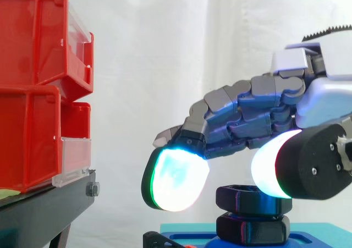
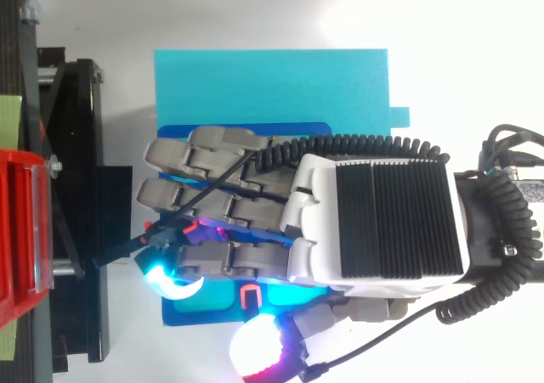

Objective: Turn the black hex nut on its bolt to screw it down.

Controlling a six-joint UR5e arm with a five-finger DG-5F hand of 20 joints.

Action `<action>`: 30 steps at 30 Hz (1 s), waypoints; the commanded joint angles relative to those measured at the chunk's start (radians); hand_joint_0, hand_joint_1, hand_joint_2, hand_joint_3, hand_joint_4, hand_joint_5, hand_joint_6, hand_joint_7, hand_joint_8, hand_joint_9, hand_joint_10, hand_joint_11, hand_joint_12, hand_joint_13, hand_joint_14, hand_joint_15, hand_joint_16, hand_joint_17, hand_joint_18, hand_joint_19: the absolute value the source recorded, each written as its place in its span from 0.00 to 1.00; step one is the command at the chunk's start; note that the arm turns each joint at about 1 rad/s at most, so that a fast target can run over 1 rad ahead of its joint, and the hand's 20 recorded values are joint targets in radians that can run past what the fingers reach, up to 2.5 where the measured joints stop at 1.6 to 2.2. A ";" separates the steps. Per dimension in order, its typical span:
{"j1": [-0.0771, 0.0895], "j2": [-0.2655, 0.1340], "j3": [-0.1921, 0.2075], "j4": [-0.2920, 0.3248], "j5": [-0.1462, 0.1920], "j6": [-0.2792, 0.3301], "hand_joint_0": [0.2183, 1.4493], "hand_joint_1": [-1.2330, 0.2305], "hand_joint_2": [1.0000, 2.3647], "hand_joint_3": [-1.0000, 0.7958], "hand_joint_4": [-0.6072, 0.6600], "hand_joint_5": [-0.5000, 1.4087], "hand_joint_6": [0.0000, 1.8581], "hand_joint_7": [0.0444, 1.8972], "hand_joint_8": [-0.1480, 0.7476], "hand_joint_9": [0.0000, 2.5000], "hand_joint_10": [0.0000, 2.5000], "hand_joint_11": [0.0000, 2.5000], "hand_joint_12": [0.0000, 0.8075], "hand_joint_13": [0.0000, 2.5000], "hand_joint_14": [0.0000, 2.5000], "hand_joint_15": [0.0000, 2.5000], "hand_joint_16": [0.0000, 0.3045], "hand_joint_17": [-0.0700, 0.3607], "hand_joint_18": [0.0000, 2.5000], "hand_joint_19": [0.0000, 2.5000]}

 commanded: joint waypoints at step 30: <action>-0.013 -0.019 0.014 0.009 -0.011 -0.062 0.24 0.51 0.00 0.28 0.69 0.18 0.27 0.64 0.46 0.07 0.00 0.00 0.43 0.02 0.00 0.00 0.16 0.41 0.06 0.05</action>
